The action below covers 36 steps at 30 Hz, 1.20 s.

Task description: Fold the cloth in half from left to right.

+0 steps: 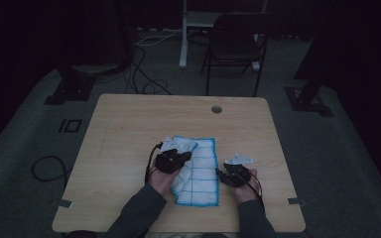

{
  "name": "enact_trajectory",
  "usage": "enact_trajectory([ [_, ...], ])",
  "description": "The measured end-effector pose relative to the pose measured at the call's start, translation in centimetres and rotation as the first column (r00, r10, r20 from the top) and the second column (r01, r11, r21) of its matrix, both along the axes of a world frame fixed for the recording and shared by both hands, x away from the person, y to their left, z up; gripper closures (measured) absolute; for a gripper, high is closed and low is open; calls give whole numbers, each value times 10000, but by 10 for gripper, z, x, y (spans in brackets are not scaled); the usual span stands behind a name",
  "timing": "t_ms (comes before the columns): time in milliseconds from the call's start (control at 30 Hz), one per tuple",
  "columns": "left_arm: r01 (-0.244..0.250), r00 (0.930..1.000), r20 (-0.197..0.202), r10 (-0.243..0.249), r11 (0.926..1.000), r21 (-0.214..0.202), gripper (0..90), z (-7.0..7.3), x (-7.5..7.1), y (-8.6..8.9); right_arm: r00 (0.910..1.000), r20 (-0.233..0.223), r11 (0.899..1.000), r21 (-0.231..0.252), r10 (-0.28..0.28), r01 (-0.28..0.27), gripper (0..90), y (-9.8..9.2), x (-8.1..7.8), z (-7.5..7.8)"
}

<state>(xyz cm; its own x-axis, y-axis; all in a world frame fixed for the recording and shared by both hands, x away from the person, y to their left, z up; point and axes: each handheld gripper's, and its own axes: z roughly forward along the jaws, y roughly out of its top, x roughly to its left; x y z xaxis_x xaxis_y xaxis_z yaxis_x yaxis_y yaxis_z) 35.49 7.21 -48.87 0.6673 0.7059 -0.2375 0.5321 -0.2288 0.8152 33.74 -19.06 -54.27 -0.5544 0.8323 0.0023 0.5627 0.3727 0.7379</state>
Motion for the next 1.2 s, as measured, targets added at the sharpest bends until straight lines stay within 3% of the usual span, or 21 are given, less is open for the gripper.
enact_trajectory([
  [333, 371, 9992, -167, -367, 9990, 244, 879, -3, 4, -18, 10000, 5, 10000, 0, 8, -8, 560, 0, 0, 0],
  [600, 714, 9961, -562, -681, 9957, 597, 875, -15, 6, -35, 10000, 0, 10000, 14, 19, -19, 559, 0, 0, 0],
  [733, 806, 9955, -538, -776, 9952, 559, 800, -14, 2, -35, 10000, -3, 10000, 27, 3, -3, 559, -1, 0, 0],
  [833, 925, 9952, -381, -906, 9944, 520, 745, -7, -2, -30, 10000, -1, 10000, 37, 2, -2, 559, -1, 0, 0],
  [967, 754, 9972, 1, -754, 9966, 325, 742, 6, -10, -15, 10000, 12, 10000, 43, -33, 33, 559, -1, 0, 0],
  [1100, 353, 9991, 219, -363, 9985, 428, 738, 12, -18, 7, 10000, 38, 10000, 35, -30, 29, 559, -1, 0, 0],
  [1200, 22, 9999, 97, -26, 9988, 489, 736, 9, -21, 24, 10000, 37, 10000, 31, -34, 34, 559, -1, 0, 0],
])
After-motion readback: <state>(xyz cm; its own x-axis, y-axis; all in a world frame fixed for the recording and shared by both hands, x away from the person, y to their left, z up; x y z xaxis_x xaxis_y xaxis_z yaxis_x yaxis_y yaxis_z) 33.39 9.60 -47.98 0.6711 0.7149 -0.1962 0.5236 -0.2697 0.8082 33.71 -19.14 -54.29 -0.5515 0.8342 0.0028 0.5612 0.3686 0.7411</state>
